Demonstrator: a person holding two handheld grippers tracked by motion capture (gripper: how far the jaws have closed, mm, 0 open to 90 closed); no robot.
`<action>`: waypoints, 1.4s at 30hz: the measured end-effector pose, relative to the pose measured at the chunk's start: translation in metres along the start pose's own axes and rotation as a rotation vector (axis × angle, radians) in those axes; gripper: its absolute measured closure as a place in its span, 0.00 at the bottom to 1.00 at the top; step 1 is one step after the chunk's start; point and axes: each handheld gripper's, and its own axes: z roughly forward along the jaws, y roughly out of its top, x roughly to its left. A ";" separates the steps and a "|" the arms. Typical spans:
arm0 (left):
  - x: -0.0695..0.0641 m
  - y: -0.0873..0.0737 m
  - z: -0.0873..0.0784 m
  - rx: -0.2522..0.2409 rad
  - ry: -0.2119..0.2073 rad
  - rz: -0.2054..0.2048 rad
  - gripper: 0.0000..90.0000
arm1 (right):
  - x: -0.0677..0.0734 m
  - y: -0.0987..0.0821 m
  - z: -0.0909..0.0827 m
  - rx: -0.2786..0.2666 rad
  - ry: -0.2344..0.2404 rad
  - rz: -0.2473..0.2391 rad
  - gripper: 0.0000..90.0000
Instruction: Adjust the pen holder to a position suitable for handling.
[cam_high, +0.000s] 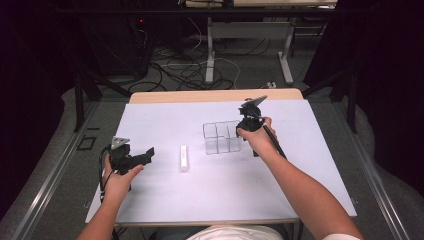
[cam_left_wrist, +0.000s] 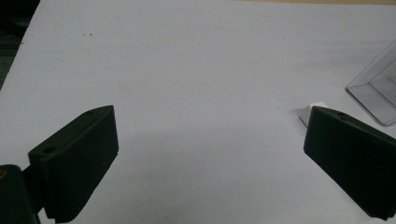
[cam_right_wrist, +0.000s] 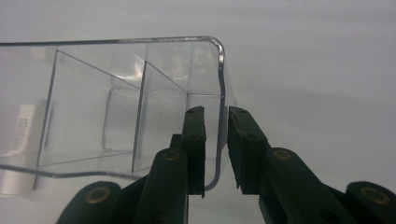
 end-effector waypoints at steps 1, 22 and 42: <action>0.000 0.000 0.000 0.000 0.000 0.001 0.03 | 0.000 -0.001 -0.001 0.000 0.012 -0.002 0.84; 0.000 0.000 0.000 -0.003 -0.002 0.008 0.04 | -0.001 -0.010 -0.004 0.017 0.139 0.054 0.71; -0.005 -0.001 0.002 0.003 -0.002 0.007 0.04 | -0.016 -0.030 -0.032 -0.199 0.240 -0.114 0.56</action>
